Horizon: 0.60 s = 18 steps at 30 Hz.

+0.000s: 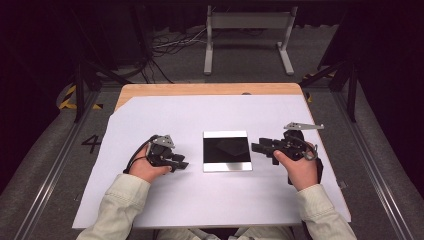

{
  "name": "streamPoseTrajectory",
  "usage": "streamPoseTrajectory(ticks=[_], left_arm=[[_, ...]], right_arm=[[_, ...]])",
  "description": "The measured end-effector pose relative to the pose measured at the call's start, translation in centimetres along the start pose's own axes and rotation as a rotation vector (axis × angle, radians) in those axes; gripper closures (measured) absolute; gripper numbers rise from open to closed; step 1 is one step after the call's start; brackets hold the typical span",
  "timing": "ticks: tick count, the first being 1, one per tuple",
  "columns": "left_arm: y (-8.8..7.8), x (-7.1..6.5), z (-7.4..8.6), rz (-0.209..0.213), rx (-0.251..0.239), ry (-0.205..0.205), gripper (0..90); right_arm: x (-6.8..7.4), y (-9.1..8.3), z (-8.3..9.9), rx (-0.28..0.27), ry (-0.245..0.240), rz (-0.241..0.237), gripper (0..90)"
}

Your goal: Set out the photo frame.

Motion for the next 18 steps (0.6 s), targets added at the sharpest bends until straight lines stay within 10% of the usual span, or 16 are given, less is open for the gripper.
streamPoseTrajectory(ticks=[18], left_arm=[[-0.8, 0.2, 1.4, -0.015, -0.015, -0.042, 63.7]], right_arm=[[-0.7, 2.2, -0.9, 0.082, 0.153, -0.050, 45.6]])
Point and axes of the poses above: each handheld gripper's, and its own axes: y roughly forward along the jaws, z roughly out of its underside, x roughly to its left, the point moved 5 cm from there along y, roughly forward along the jaws, and after that the axes turned 14 degrees about x, right-handed, at the moved point
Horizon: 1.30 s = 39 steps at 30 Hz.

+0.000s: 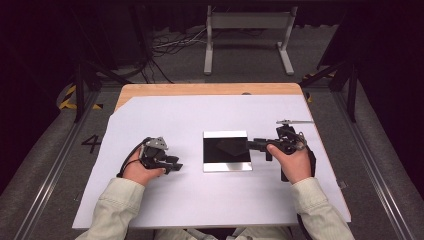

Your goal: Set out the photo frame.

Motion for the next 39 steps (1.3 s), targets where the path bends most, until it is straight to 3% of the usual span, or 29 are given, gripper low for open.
streamPoseTrajectory(ticks=[3, 6, 11, 18, 25, 39], left_arm=[[0.1, 0.0, -0.1, 0.000, 0.003, 0.008, 63.6], [0.1, 0.0, -0.2, 0.002, 0.003, 0.007, 63.6], [0.2, 0.0, -0.3, 0.004, 0.007, 0.013, 63.7], [0.4, 0.0, -0.4, 0.006, 0.009, 0.012, 63.6], [0.5, -0.1, -0.4, 0.006, 0.013, 0.012, 63.3], [0.5, -0.1, -0.5, 0.008, 0.012, 0.011, 62.9]], right_arm=[[-0.2, 0.4, -0.2, 0.031, 0.012, 0.017, 46.3], [-0.3, 0.3, -0.5, 0.026, 0.022, 0.038, 45.0], [-0.5, 0.3, -0.5, 0.049, 0.106, 0.033, 43.0], [-0.3, 0.5, -0.5, 0.069, 0.139, 0.025, 38.2], [-0.1, 1.5, -0.5, 0.121, 0.182, -0.003, 39.3], [0.3, 3.4, -0.5, 0.169, 0.176, -0.032, 39.4]])
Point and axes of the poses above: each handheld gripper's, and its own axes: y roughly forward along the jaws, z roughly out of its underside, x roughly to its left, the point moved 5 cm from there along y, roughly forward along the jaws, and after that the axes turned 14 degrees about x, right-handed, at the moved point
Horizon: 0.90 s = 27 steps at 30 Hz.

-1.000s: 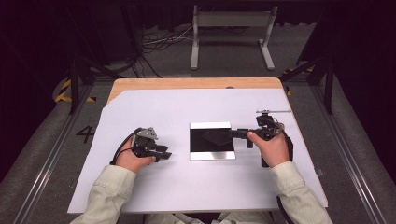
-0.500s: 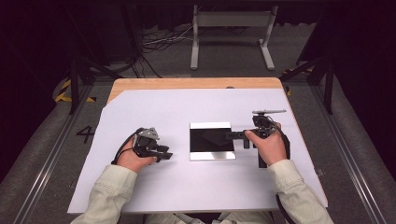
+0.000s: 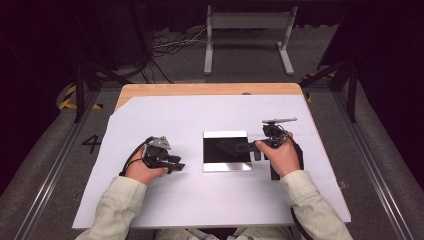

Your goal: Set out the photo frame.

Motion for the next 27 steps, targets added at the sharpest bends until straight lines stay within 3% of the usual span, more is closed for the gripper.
streamPoseTrajectory(ticks=[12, 19, 27], left_arm=[[0.0, 0.0, -0.1, -0.002, -0.001, 0.008, 62.8], [0.0, -0.1, -0.1, -0.001, -0.001, 0.008, 62.8], [0.0, -0.1, -0.1, 0.001, 0.002, 0.009, 62.7]], right_arm=[[0.5, 1.2, -0.3, 0.031, -0.004, -0.020, 42.8], [0.9, 1.4, -0.3, 0.051, -0.010, -0.021, 55.9], [1.0, 1.3, -0.2, 0.051, -0.027, -0.020, 60.2]])
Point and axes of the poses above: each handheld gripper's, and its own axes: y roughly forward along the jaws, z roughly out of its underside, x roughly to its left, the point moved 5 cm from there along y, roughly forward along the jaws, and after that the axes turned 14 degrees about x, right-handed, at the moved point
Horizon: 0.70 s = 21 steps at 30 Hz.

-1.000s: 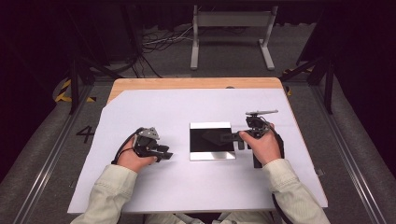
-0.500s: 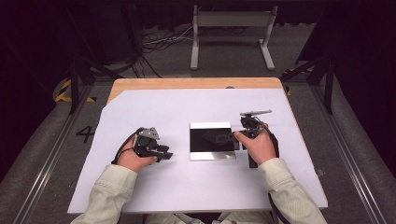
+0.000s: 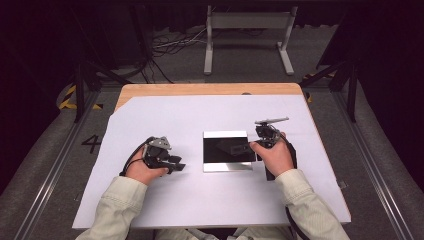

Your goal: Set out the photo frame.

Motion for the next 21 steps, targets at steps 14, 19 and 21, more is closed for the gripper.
streamPoseTrajectory(ticks=[14, 19, 21], left_arm=[[0.1, -0.1, -0.1, -0.002, 0.001, 0.001, 62.5], [0.2, -0.1, -0.1, 0.002, 0.006, -0.003, 62.5], [0.2, -0.1, -0.1, 0.004, 0.007, -0.003, 62.4]], right_arm=[[1.1, -0.7, 0.6, 0.014, -0.078, -0.015, 69.7], [1.5, -1.0, 0.8, 0.021, -0.107, -0.069, 77.2], [1.6, -1.1, 1.0, 0.023, -0.113, -0.100, 80.8]])
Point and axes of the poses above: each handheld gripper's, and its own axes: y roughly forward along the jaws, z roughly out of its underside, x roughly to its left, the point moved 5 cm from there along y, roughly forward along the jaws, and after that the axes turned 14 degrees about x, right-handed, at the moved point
